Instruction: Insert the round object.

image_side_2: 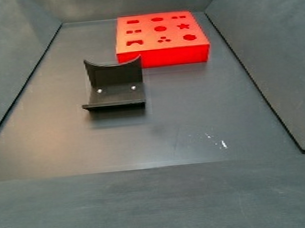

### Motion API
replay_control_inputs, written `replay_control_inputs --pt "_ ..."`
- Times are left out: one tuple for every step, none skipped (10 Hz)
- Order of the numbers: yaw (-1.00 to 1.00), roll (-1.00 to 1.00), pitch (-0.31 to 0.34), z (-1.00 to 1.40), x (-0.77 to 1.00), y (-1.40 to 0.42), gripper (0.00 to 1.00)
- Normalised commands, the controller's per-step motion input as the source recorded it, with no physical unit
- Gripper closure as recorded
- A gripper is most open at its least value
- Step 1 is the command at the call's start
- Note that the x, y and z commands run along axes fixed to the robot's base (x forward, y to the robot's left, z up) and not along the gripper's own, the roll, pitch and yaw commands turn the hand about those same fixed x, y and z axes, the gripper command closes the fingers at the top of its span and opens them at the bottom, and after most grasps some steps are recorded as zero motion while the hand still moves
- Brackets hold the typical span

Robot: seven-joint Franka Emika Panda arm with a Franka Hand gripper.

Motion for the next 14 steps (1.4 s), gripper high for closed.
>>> replay_control_inputs --pt "-0.03 -0.16 0.0 -0.29 0.18 0.09 1.0" --pt "-0.25 -0.29 -0.064 -0.51 0.14 0.44 1.0" --pt "-0.29 -0.26 -0.064 -0.56 0.06 0.55 1.0" --pt "-0.32 -0.22 -0.093 -0.64 0.03 0.55 1.0" --pt "-0.36 -0.05 -0.131 -0.81 0.09 0.39 1.0" --pt "-0.24 -0.03 -0.133 -0.86 0.05 0.19 1.0" --pt "-0.05 -0.02 -0.16 -0.93 0.0 0.0 1.0" --pt "0.0 -0.05 -0.199 -0.82 0.0 -0.05 1.0" --pt "0.29 0.06 -0.199 -0.81 0.13 -0.19 1.0" --pt "0.45 0.09 -0.2 -0.78 0.15 -0.1 1.0" --pt "0.49 0.11 -0.199 -0.75 0.01 -0.11 1.0" --pt "0.39 0.26 -0.211 -0.36 -0.09 -0.19 1.0" --pt "0.16 0.38 -0.196 -0.12 -0.23 -0.25 1.0" --pt "0.0 0.26 -0.156 -0.04 -0.4 -0.19 1.0"
